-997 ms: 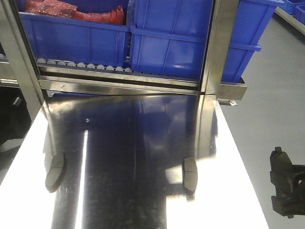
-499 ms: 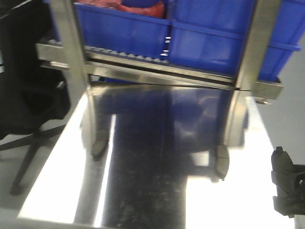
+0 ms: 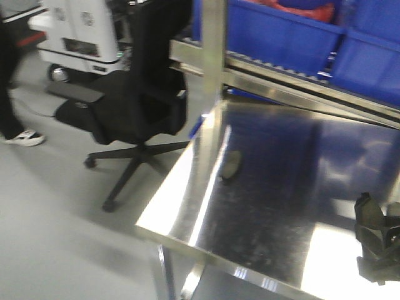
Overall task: Move and align brake pads A on conveyor
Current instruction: 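Turn the base away from the table toward the aisle, holding both pads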
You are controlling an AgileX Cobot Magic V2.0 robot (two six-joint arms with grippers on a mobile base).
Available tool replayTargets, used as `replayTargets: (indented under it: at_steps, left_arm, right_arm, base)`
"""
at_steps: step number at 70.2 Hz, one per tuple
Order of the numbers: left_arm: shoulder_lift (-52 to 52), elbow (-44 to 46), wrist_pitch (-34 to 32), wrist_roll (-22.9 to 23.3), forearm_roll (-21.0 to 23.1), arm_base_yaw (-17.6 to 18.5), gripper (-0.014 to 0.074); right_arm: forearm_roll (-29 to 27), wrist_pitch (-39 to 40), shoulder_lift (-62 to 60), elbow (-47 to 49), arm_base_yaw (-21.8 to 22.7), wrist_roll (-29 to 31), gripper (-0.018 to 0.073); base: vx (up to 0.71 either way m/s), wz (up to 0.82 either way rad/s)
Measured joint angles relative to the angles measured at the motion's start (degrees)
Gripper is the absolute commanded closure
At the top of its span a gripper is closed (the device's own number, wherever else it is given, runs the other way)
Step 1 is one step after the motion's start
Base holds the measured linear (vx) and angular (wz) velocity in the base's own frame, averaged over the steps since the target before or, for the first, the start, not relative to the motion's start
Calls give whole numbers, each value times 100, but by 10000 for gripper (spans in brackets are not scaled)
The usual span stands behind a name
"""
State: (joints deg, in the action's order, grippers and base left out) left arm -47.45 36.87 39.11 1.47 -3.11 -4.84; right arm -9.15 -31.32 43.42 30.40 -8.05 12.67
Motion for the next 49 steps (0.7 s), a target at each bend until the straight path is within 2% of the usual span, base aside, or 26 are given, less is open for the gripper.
replayTargets:
  at_steps: [49]
  left_arm:
    - [0, 0, 0, 0, -6, 0, 405]
  right_arm:
    - [-7, -1, 0, 0, 0, 0, 563]
  base:
    - [-2, 63]
